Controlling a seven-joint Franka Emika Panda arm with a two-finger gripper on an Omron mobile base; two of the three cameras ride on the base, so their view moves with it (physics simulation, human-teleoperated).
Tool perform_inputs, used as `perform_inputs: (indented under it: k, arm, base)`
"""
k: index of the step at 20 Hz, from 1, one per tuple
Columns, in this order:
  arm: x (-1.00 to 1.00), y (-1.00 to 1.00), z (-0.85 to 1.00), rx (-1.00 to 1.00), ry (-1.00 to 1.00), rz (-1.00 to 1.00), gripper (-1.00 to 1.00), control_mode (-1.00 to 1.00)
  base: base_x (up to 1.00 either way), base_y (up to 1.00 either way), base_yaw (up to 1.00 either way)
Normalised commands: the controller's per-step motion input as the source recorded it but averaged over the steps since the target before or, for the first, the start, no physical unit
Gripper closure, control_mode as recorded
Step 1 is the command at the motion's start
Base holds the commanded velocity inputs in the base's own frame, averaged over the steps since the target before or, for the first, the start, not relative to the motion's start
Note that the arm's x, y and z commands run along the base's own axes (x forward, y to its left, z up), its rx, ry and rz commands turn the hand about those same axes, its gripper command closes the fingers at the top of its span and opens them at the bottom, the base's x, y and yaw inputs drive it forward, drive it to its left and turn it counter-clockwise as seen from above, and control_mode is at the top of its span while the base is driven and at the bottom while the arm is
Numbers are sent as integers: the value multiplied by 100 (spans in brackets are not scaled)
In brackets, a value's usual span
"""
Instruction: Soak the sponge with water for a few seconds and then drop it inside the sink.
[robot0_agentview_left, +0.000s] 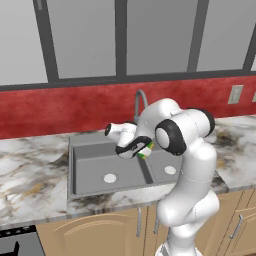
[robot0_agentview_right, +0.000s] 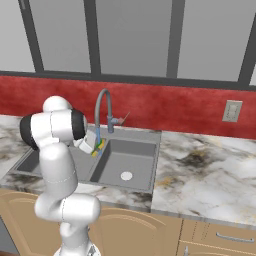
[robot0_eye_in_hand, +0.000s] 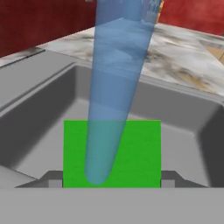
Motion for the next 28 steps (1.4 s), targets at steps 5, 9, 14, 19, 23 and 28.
perform_inputs:
  k: [5,9,14,19,23,28]
  arm:
    - [0,0,0,1,0,0,100,-100]
    - [-6,4,0,5,0,0,100,-100]
    - [-22,11,8,3,0,0,100,-100]
    - [-22,26,15,3,0,3,100,-100]
    - [-19,48,21,0,0,8,100,-100]
    - [-16,52,25,0,0,12,100,-100]
  base:
    - [0,0,0]
    - [0,0,0]
    - [0,0,0]
    - [0,0,0]
    - [0,0,0]
    - [0,0,0]
